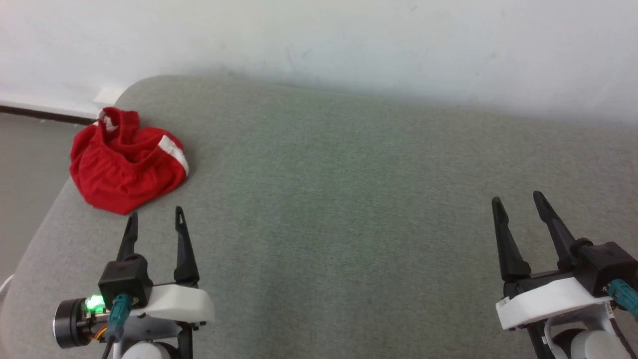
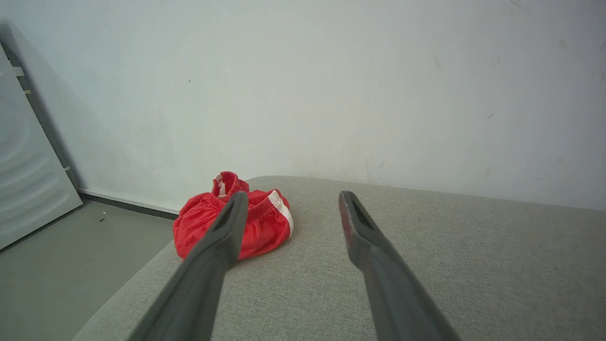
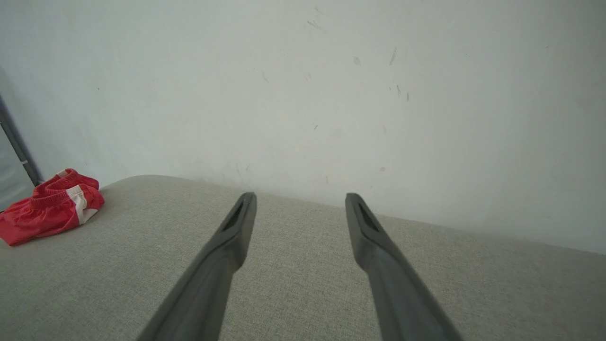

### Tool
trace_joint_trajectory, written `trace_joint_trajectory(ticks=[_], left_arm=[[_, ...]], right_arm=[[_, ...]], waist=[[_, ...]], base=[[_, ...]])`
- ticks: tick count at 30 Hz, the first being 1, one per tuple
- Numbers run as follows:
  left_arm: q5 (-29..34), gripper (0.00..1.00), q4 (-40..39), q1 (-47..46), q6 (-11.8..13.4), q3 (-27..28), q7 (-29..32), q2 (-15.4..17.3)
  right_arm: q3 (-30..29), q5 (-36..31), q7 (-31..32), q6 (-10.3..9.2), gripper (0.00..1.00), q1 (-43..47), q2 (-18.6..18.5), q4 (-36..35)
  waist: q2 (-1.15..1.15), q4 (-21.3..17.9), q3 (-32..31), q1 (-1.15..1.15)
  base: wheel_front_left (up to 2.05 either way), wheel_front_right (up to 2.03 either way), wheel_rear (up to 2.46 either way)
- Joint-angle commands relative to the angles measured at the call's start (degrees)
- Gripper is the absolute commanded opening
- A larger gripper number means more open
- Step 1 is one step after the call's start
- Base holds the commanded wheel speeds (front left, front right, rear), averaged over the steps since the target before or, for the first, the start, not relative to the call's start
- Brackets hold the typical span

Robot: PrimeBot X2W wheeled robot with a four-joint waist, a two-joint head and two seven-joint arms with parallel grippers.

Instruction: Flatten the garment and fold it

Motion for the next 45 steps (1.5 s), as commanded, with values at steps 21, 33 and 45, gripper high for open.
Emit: trace_joint_trajectory(ticks=[21,33,45], left_arm=[[-5.0,1.00,9.1,-15.0,-3.6,11.6,-2.9,3.5],[-6.4,1.00,30.2,-36.5,-11.4,10.4,0.8,13.2],[-13.8,1.00,45.3,-53.1,-15.7,4.2,21.1,19.7]], right_arm=[[0.3,-0.8,-3.0,-0.07,1.00,-3.2,0.2,-4.1],[0.1,-1.2,-4.4,-0.09,1.00,-5.9,-0.8,-8.5],[1.9,-1.4,-5.9,-0.10,1.00,-10.7,-2.0,-13.0]], waist=[[0.00,6.0,10.1,0.00],[0.00,6.3,18.0,0.00],[0.00,3.0,26.5,0.00]], base=[[0.00,0.00,0.00],[0.00,0.00,0.00],[0.00,0.00,0.00]])
